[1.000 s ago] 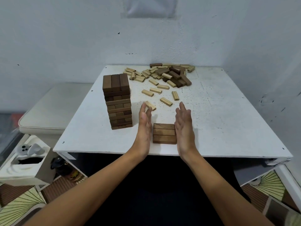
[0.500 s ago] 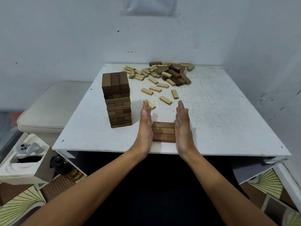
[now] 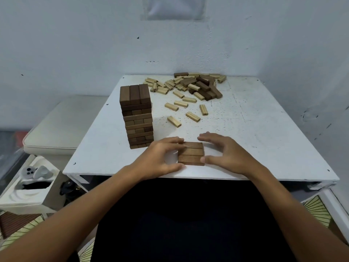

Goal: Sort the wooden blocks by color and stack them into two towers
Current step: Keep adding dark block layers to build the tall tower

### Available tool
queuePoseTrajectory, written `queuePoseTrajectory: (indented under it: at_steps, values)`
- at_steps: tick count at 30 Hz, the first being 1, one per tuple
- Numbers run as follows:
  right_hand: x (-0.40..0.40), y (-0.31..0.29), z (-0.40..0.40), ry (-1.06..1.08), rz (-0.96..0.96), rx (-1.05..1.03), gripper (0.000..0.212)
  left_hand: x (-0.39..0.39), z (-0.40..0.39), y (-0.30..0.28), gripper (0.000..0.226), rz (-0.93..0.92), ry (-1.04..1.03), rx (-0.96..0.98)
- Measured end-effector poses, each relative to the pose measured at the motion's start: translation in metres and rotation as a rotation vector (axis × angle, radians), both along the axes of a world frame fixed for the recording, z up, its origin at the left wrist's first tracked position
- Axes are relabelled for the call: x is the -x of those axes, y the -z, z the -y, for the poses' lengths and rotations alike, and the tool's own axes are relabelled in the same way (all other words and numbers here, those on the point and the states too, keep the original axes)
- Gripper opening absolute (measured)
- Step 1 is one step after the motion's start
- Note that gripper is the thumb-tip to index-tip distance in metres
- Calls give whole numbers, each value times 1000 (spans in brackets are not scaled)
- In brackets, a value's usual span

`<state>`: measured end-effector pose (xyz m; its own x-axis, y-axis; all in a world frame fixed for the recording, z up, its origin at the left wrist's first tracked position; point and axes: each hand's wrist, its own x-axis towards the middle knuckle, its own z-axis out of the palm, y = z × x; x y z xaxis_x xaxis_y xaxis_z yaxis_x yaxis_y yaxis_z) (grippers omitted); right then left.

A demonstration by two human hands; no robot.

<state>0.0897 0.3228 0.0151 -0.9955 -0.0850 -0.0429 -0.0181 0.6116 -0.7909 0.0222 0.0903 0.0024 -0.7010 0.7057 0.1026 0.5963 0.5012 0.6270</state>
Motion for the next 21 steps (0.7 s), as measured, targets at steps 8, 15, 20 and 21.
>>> queuePoseTrajectory:
  at_steps: [8,15,20,21]
  values:
    - [0,7,-1,-63,2,-137,71,7,-2,1,47,-13,38,16]
    - [-1,9,0,-45,-12,-138,71,9,-2,1,46,-27,46,20]
    - [0,8,0,-40,-5,-139,71,10,-2,0,46,-33,54,35]
    - [0,8,0,-40,-5,-136,71,10,-2,0,46,-34,54,34]
